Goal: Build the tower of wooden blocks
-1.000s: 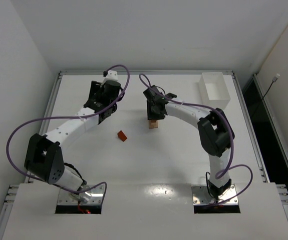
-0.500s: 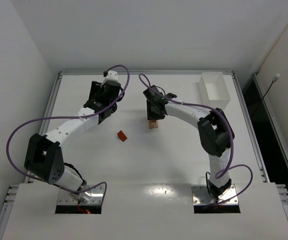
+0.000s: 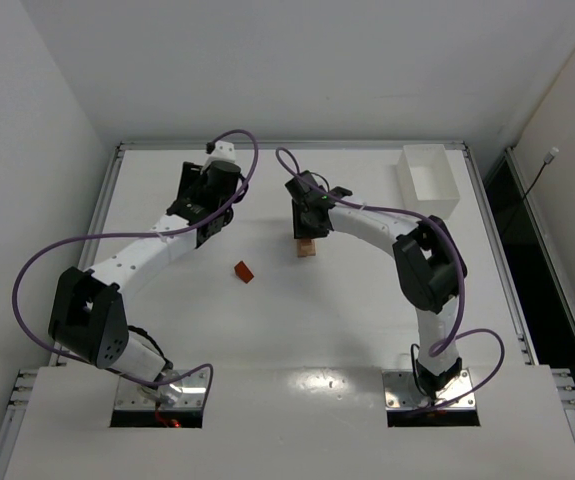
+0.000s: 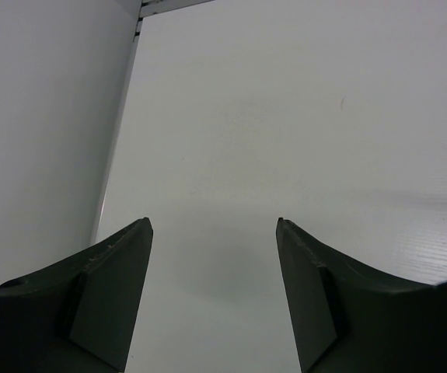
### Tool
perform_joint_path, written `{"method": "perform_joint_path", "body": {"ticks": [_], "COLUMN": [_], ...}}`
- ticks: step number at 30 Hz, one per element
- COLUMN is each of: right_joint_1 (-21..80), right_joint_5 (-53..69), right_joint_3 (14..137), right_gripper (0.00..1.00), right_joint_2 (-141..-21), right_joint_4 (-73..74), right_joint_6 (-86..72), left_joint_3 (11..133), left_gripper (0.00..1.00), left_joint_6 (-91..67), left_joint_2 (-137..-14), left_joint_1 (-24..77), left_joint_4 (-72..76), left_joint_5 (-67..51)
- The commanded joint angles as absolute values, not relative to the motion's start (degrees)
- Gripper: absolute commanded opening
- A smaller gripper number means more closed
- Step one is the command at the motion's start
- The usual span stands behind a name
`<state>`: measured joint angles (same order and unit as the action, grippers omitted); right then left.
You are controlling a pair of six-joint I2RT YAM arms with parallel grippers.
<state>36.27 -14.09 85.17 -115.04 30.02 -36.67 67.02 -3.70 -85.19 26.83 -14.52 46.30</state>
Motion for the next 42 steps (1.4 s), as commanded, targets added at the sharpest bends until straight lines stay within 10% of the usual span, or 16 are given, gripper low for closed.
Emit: {"method": "perform_joint_path", "body": {"ticks": [1, 12, 20, 42], "right_joint_1": [36.74, 36.74, 36.21, 40.78], "right_joint_5": [-15.29, -15.29, -14.77, -12.04], "right_joint_3": [84.38, 81.22, 79.55, 67.69], "right_gripper": [0.19, 0.3, 0.65, 0.72], "right_joint_2": [-114.88, -113.29, -111.62, -86.76], "right_joint_4": [29.18, 28.65, 28.13, 17.58], "right_joint_6": [-36.47, -35.95, -35.95, -15.39], "left_joint_3": [69.43, 69.43, 69.96, 71.54], "left_gripper": [0.61, 0.6, 0.6, 0.6], "left_joint_6": [-4.22, -4.22, -4.22, -9.31], "left_joint_2": [-84.99, -85.52, -86.04, -85.79], "left_joint_1": [25.58, 25.58, 25.58, 25.15], "left_joint_4": [-13.8, -13.27, -13.27, -16.69], "left_joint_5": [46.23, 45.18, 44.65, 48.6]}}
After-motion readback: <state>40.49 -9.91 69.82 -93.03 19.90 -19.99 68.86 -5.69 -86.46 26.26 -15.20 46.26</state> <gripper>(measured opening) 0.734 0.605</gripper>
